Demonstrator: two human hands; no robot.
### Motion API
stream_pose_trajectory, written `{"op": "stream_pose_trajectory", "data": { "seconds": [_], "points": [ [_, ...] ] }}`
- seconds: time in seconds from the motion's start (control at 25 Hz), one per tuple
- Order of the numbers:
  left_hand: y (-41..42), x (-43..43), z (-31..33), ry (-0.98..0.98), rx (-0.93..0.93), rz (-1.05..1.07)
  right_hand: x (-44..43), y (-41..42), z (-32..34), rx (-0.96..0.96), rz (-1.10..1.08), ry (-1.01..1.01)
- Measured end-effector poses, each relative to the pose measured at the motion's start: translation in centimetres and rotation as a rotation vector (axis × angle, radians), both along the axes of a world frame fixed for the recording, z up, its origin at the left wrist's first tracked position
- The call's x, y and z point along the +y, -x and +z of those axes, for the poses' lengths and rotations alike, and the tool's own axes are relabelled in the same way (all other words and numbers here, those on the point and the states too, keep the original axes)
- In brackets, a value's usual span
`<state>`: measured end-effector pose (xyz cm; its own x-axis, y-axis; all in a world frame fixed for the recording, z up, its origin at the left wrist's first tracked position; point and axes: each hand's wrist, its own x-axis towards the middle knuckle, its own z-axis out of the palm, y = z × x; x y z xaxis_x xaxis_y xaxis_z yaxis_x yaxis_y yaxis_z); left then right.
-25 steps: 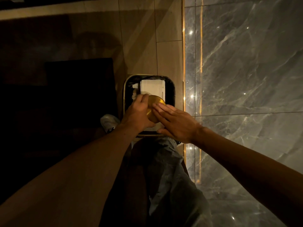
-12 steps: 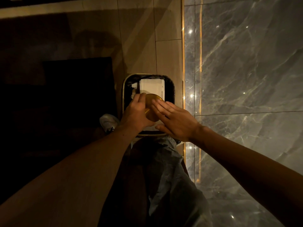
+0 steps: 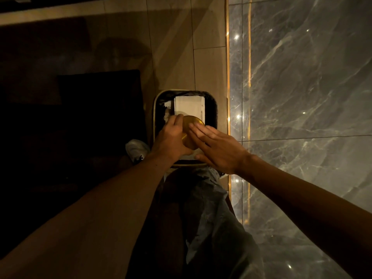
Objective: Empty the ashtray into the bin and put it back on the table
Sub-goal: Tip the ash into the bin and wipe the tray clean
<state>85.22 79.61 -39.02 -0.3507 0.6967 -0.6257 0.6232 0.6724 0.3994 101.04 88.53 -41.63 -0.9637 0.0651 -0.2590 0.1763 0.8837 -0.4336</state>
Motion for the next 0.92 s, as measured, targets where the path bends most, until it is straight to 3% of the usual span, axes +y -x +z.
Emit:
{"op": "stream_pose_trajectory", "data": {
  "seconds": [0.92],
  "points": [
    [-0.43,0.12,-0.56,-0.015,0.003,0.012,0.75,-0.13,-0.27,-0.008,-0.047,0.039]
  ]
}}
